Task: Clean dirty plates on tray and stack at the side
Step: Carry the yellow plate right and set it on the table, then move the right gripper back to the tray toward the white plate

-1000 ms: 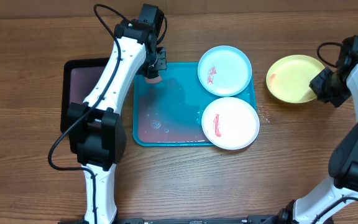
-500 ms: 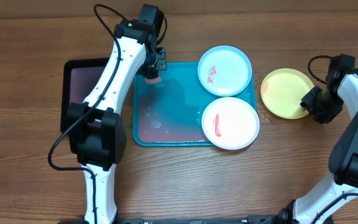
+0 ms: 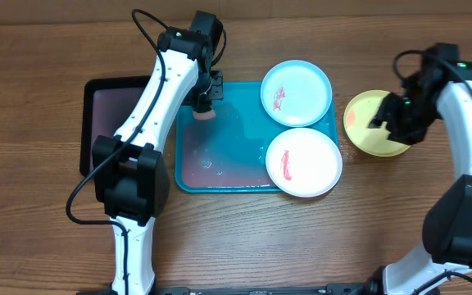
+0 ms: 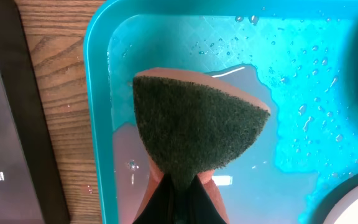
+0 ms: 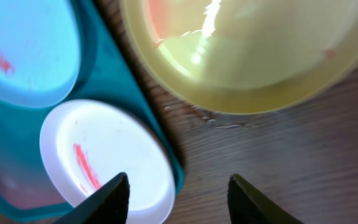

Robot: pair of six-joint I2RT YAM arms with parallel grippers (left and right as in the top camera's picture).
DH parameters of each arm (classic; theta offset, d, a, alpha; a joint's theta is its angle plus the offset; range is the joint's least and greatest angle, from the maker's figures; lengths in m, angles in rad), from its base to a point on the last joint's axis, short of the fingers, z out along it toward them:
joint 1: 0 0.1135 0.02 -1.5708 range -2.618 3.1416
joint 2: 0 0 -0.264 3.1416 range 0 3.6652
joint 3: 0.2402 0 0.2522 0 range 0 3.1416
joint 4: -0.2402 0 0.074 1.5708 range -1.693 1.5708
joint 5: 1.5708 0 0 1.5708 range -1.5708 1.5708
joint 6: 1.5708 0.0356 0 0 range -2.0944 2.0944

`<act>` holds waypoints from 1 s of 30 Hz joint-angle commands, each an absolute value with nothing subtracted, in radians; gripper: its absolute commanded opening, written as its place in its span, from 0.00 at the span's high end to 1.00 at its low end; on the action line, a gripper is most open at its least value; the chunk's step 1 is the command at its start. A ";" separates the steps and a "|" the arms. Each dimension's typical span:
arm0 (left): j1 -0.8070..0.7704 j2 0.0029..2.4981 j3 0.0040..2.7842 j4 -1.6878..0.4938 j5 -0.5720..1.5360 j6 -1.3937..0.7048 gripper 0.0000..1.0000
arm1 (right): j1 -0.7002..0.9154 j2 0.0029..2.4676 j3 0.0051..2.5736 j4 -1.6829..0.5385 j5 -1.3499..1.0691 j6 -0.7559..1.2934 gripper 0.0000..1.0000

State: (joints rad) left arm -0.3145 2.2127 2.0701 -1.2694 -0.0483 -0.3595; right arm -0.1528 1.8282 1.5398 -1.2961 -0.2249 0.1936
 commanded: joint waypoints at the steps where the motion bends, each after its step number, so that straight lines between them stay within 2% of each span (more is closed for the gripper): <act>1: -0.317 2.221 2.076 -1.272 -0.052 -0.351 0.96 | -0.089 1.823 1.459 -1.277 -0.262 0.122 0.52; 9: -0.319 2.220 2.076 -1.271 -0.059 -0.344 0.96 | -0.004 1.823 1.304 -1.219 -0.244 0.130 0.59; 13: -0.320 2.221 2.076 -1.272 -0.063 -0.343 0.96 | 0.012 1.823 1.247 -1.163 -0.221 0.187 0.67; 21: -0.320 2.221 2.076 -1.272 -0.062 -0.339 0.96 | 0.039 1.823 1.184 -1.095 -0.165 0.221 0.70; 25: -0.320 2.221 2.076 -1.271 -0.062 -0.340 0.96 | 0.040 1.823 1.184 -1.090 -0.165 0.229 0.80; 30: -0.320 2.220 2.076 -1.272 -0.062 -0.340 0.96 | 0.040 1.824 1.167 -1.075 -0.165 0.234 0.81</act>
